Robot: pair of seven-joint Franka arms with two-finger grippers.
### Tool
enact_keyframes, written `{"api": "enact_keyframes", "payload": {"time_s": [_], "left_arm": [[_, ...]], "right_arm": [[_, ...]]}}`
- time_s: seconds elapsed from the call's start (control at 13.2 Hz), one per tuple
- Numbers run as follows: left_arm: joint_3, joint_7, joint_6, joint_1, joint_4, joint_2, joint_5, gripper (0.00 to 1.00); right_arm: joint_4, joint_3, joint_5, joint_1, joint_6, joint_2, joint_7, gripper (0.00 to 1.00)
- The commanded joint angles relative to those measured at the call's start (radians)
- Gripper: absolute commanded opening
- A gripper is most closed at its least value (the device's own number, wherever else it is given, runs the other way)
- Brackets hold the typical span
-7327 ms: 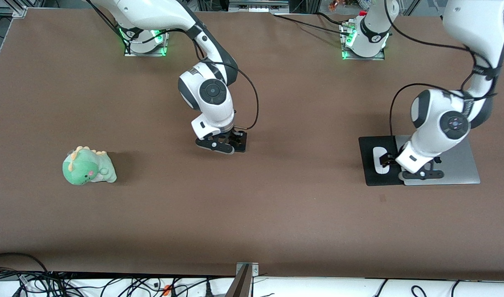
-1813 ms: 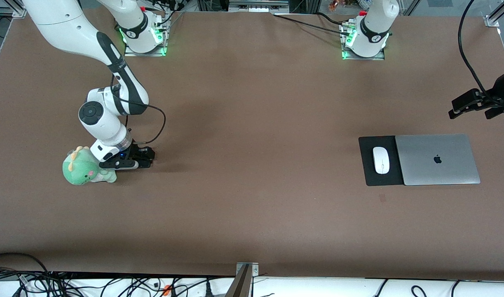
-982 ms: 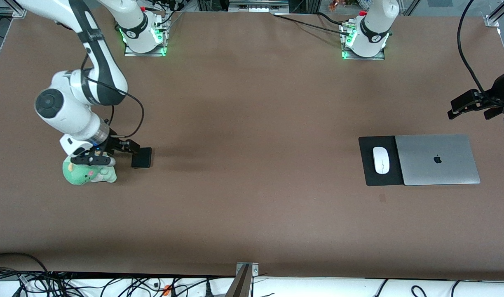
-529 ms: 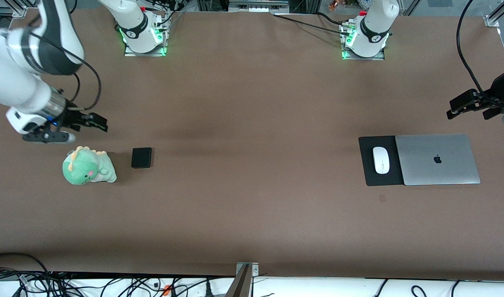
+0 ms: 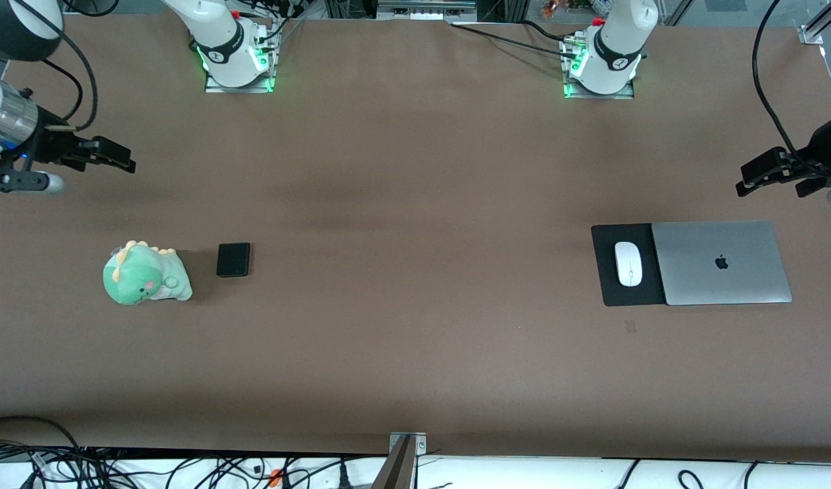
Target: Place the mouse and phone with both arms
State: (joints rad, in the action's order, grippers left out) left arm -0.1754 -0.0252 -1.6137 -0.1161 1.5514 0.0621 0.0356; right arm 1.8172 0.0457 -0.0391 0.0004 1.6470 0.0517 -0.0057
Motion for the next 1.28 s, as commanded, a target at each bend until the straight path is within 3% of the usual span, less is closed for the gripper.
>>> {"api": "enact_keyframes", "payload": {"time_s": [0.0,0.45,0.76,1.21], "left_arm": [[-0.001,-0.005,0.005,-0.008,-0.024,0.010,-0.023,1.00],[-0.001,-0.005,0.006,-0.011,-0.024,0.010,-0.023,1.00],[-0.001,-0.005,0.005,-0.011,-0.024,0.010,-0.023,1.00],[-0.001,-0.005,0.005,-0.011,-0.024,0.010,-0.025,1.00]], "right_arm": [[-0.035,-0.006,0.033,-0.014,-0.053,0.042,-0.017,1.00],[-0.051,-0.006,0.051,-0.020,-0.114,0.112,-0.014,1.00],[-0.165,-0.003,0.047,-0.020,-0.202,0.091,-0.010,1.00],[-0.168,-0.003,0.050,-0.020,-0.187,0.080,-0.003,1.00]]}}
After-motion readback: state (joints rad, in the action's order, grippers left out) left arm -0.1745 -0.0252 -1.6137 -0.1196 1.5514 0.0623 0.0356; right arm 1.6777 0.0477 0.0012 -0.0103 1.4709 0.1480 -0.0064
